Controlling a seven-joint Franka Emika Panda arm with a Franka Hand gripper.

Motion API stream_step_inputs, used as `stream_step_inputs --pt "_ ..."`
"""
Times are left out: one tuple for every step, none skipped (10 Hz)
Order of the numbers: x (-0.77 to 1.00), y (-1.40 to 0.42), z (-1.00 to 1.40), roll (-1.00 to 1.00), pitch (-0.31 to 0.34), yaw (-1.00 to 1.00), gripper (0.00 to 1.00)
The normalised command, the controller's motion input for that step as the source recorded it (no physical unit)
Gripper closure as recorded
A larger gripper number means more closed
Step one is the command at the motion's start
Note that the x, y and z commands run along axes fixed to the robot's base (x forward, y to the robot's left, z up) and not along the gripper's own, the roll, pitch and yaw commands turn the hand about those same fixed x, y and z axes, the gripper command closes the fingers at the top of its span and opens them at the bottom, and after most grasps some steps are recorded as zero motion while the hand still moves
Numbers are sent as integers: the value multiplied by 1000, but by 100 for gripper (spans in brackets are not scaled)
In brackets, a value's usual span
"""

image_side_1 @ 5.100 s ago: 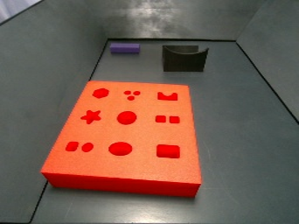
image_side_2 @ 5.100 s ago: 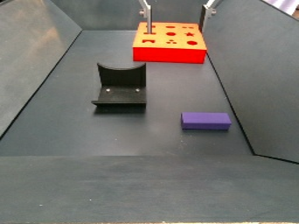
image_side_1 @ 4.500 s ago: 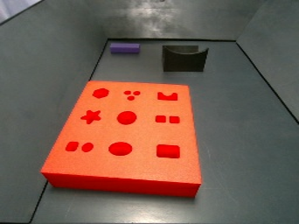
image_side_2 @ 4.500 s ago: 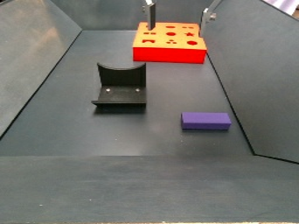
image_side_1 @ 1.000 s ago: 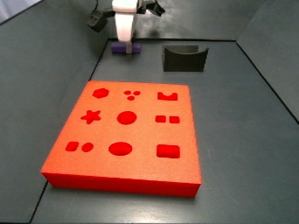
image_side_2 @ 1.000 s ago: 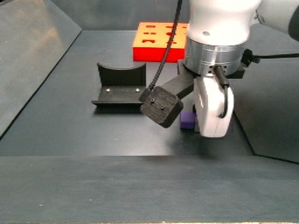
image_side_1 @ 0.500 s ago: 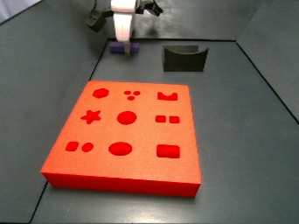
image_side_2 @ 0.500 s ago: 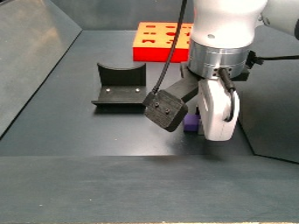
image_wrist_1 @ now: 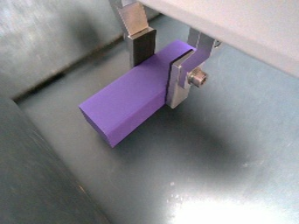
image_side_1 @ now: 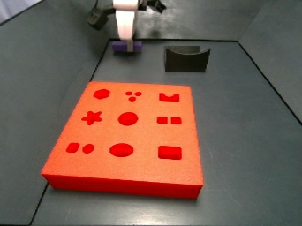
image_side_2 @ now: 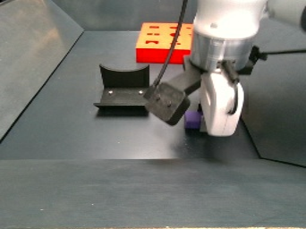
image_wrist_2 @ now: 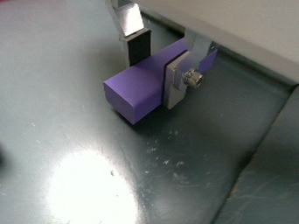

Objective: Pick up the rectangle object. Move up. Place the rectangle object on the fixture. Regrasp the rectangle object. Move to above the board. Insert the rectangle object.
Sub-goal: Move up, then place the rectangle object on the fixture.

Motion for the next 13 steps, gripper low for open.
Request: stream_step_inputs --pt "-9 30 623 -7 38 -40 100" --pt "-9 25 528 -7 46 -37 100" --pt "-16 15 272 1 51 -32 100" --pt "0 0 1000 0 0 0 100" --pt "0 0 1000 8 -2 2 100" --pt "-10 0 1000 10 16 -1 100" --pt "-15 1 1000 14 25 -4 100" --pt "-20 3 1000 19 33 -6 100" --pt "-24 4 1000 24 38 -9 100" --pt "-29 6 1000 28 45 -10 100" --pt "-29 6 925 30 52 -10 100" --pt "-20 10 700 33 61 -9 100" --pt "-13 12 530 34 73 -8 100"
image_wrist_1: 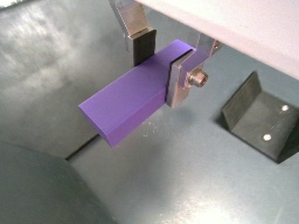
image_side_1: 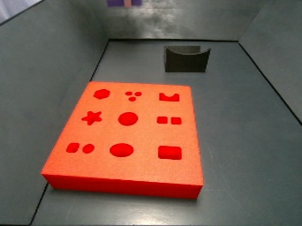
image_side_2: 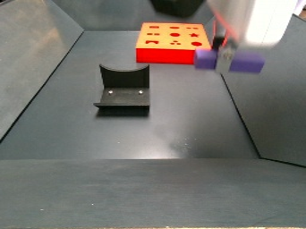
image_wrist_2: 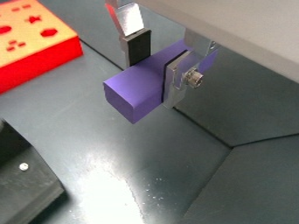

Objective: Pick up the rectangle object. Move up. Place the rectangle object on the fixture. Regrasp the rectangle object. Move to above the board. Insert the rectangle object.
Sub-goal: Place the rectangle object on the fixture.

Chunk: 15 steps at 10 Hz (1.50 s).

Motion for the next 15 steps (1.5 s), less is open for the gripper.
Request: stream_step_inputs --pt "-4 14 360 34 86 -7 100" --pt "1000 -385 -25 -9 -18 1000 100" --pt "1000 -382 -60 -9 -15 1000 100" --pt "1000 -350 -55 -9 -16 1000 100" --pt "1000 -319 -50 -11 -14 1000 100" --pt "1000 -307 -51 -12 -13 1000 100" --pt "1000 -287 -51 -13 -13 1000 100" --pt "1000 -268 -50 -14 -11 1000 100" --pt "1000 -249 -49 -15 -9 1000 100" --pt "1000 -229 -48 -15 -7 1000 100" --pt "1000 -218 -48 -16 -5 1000 100" --pt "1000 -192 -46 -15 1 1000 100" --pt "1000 -179 -45 -15 4 1000 100" --pt "1000 -159 -44 -15 10 1000 100" --pt "1000 -147 -44 -14 17 1000 100"
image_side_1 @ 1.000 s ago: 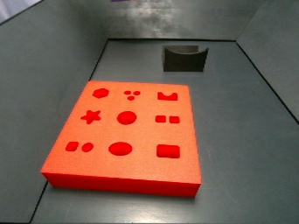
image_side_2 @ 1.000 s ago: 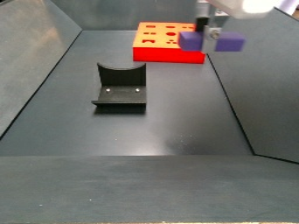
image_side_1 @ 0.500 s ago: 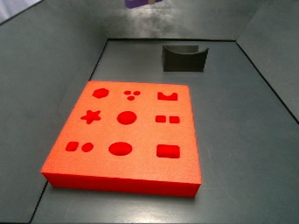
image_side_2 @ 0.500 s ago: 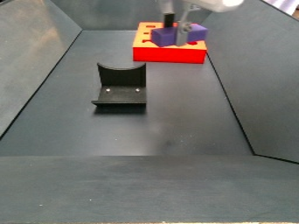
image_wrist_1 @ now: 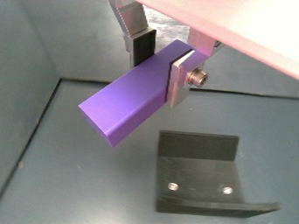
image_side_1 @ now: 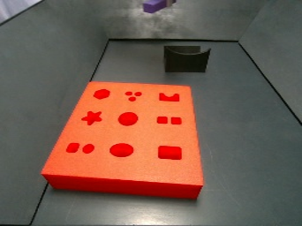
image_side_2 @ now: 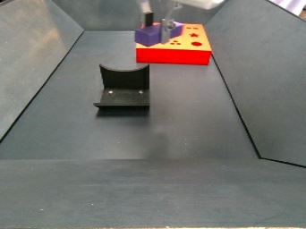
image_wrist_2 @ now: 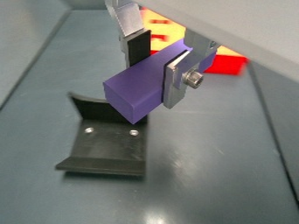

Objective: Pick up the rectangle object. Move up. Place the rectangle object on the fixture. Regrasp the rectangle object. Move to above the board. Insert the rectangle object.
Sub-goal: Place the rectangle object on the fixture.

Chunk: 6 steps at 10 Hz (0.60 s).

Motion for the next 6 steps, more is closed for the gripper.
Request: stream_step_inputs --pt "1000 -129 -41 -13 27 1000 100" --pt "1000 26 148 -733 102 1000 100" --pt "869 71 150 -846 130 1000 100" --pt "748 82 102 -925 171 1000 100" --pt "643 64 44 -972 228 1000 100" --pt "528 39 18 -1000 321 971 100"
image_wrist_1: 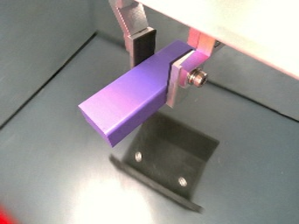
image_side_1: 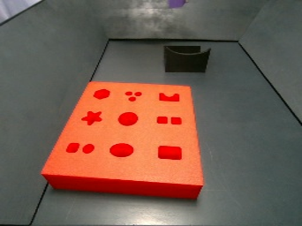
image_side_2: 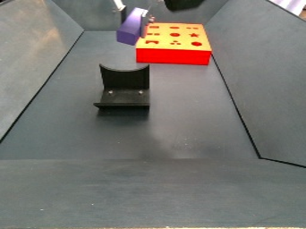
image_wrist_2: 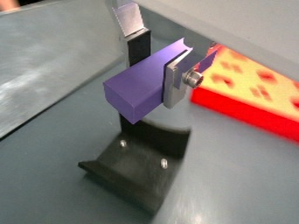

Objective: Pick up the rectangle object. Move up. Place the rectangle object on the fixture. Regrasp the rectangle object. Move to above the board. Insert the rectangle object.
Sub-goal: Place the rectangle object on the fixture.

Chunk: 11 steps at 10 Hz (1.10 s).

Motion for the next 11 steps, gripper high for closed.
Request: stream_step_inputs --pt "410 33 7 -1000 455 877 100" --pt "357 35 7 -967 517 783 100" --pt "260 39 0 -720 527 433 100" --pt "213 40 -2 -596 522 289 100" --pt "135 33 1 -369 473 82 100" --pt "81 28 4 -259 410 -20 100" --pt "55 28 5 -170 304 -108 100" --pt "56 27 3 -139 263 -128 100" --pt "79 32 -1 -95 203 -135 100" --pt "107 63 -1000 -1000 104 -117 100" --pt "115 69 -1000 -1000 83 -124 100"
